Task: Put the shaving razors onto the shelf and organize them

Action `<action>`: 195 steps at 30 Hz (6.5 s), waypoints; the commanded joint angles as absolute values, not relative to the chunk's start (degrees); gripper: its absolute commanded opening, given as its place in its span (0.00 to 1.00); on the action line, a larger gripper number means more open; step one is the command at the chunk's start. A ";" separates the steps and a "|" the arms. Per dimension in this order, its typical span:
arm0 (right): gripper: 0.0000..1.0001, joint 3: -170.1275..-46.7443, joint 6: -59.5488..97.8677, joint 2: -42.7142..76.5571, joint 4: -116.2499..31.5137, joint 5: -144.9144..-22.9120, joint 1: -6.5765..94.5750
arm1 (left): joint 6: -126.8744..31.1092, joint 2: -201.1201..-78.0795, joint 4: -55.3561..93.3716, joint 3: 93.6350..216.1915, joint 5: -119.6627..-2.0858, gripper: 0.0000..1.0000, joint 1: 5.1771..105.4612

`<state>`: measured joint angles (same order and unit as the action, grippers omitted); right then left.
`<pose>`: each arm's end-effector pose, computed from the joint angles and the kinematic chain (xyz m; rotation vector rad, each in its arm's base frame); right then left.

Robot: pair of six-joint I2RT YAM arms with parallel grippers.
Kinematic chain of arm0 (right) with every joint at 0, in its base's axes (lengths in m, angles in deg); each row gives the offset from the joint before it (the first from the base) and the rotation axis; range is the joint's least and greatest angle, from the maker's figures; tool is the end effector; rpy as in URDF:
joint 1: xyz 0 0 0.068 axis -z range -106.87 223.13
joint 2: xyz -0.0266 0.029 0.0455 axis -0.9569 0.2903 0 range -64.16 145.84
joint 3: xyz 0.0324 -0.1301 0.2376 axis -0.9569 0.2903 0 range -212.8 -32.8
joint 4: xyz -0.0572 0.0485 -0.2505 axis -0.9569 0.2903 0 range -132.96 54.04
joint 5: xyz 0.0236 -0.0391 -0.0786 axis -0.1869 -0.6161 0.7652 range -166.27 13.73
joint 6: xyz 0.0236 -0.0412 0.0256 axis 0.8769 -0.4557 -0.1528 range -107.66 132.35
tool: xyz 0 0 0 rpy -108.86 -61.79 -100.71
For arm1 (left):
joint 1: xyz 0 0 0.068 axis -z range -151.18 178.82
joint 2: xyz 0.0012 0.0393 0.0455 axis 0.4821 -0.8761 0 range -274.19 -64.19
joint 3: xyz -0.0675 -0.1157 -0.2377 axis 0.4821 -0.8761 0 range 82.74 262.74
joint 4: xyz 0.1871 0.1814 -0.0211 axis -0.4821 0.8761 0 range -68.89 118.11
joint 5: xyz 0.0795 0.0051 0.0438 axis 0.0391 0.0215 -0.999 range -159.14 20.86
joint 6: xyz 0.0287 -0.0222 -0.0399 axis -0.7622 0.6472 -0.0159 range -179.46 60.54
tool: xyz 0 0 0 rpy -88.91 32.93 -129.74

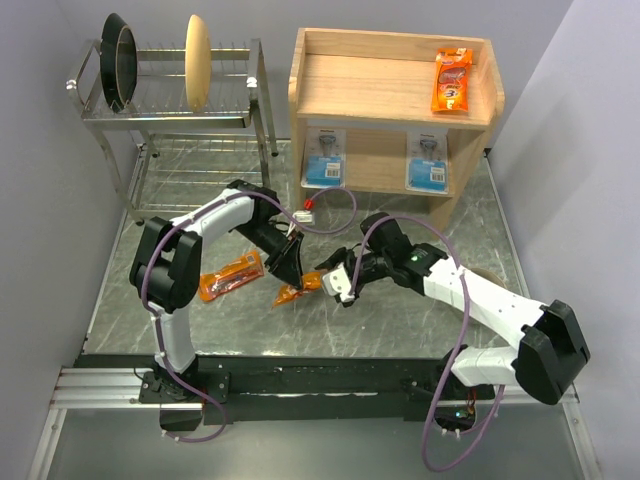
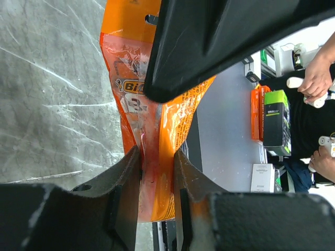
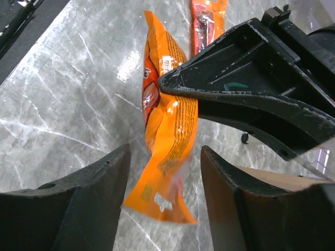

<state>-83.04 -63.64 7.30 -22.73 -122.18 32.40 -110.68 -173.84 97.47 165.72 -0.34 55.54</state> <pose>0.1805 0.1890 0.2655 -1.9587 0.7453 0.5496 0.2843 -0.1804 0.2212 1.4379 2.0923 -1.7550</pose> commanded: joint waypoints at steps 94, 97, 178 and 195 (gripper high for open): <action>0.54 -136.51 90.06 11.17 -3.42 -68.45 55.28 | -75.11 -139.87 28.14 159.57 -53.74 0.99 72.77; 0.55 -132.83 81.72 6.52 -4.29 -68.72 55.28 | -77.47 -136.89 31.91 156.15 -54.02 0.99 69.88; 0.98 -98.25 7.27 -15.74 -32.69 -98.84 57.13 | -100.77 -150.41 76.74 150.86 -11.67 0.24 43.06; 1.00 -93.28 -51.28 -12.57 -18.88 -117.41 38.87 | -114.57 -162.10 99.42 163.43 4.08 0.24 49.03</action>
<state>-95.52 -39.20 -13.90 -17.38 -116.72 44.33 -112.41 -162.71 95.61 160.78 -1.76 47.32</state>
